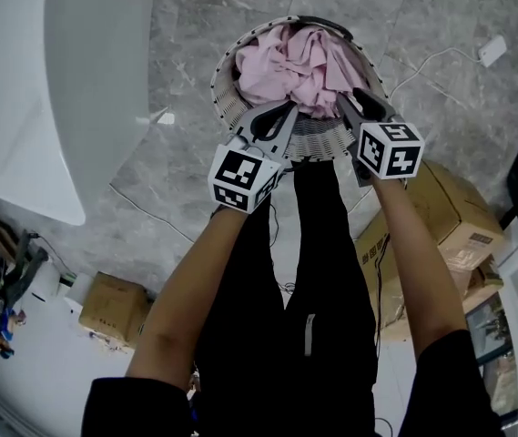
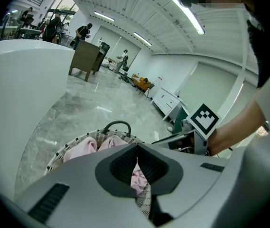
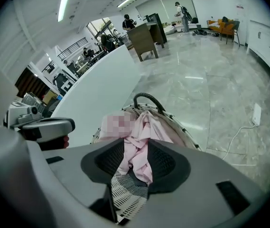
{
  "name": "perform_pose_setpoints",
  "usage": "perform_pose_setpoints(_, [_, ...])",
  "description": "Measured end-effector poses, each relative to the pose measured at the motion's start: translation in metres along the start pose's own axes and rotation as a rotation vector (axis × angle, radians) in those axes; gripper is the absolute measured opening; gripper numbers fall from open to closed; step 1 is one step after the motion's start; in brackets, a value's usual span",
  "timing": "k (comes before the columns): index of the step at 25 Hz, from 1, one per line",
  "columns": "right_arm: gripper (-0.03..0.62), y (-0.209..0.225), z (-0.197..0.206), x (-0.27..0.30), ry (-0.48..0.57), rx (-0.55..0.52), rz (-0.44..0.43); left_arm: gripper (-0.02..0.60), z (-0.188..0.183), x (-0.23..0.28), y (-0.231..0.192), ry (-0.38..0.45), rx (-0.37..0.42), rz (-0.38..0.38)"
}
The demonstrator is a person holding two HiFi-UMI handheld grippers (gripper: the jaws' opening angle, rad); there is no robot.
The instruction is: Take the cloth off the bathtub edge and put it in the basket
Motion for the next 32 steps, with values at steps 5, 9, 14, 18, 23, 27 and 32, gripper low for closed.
perform_pose_setpoints(5, [0.166, -0.042, -0.029, -0.055, 0.094, -0.002, -0.038, 0.016, -0.057, -0.027, 0.031, 0.059, -0.023, -0.023])
perform_pose_setpoints(9, [0.166, -0.084, -0.061, -0.119, 0.186, 0.002, -0.031, 0.016, -0.106, -0.066, 0.07, 0.065, -0.008, -0.029])
perform_pose_setpoints(14, [0.164, -0.149, -0.134, -0.226, 0.342, -0.02, -0.023, 0.016, -0.195, -0.123, 0.125, 0.082, 0.065, 0.027])
perform_pose_setpoints(18, [0.164, -0.198, -0.195, -0.305, 0.479, -0.191, -0.013, 0.015, -0.276, -0.157, 0.159, 0.173, 0.107, 0.035])
perform_pose_setpoints(23, [0.158, -0.264, -0.246, -0.393, 0.624, -0.357, -0.062, 0.016, -0.36, -0.206, 0.212, 0.303, 0.165, 0.056])
perform_pose_setpoints(27, [0.129, -0.3, -0.273, -0.435, 0.707, -0.368, -0.053, 0.016, -0.4, -0.243, 0.244, 0.405, 0.2, 0.043])
perform_pose_setpoints(32, [0.058, -0.326, -0.301, -0.457, 0.785, -0.393, -0.035, 0.015, -0.422, -0.267, 0.266, 0.449, 0.219, 0.074])
Point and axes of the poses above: the fingertips, and each gripper's own axes: x forward along the fingers, y to its right, z out of its underside, the point moved 10 cm from there along -x, backward along the fingers, and after that the axes turned 11 degrees about y, right-handed, at the moved point
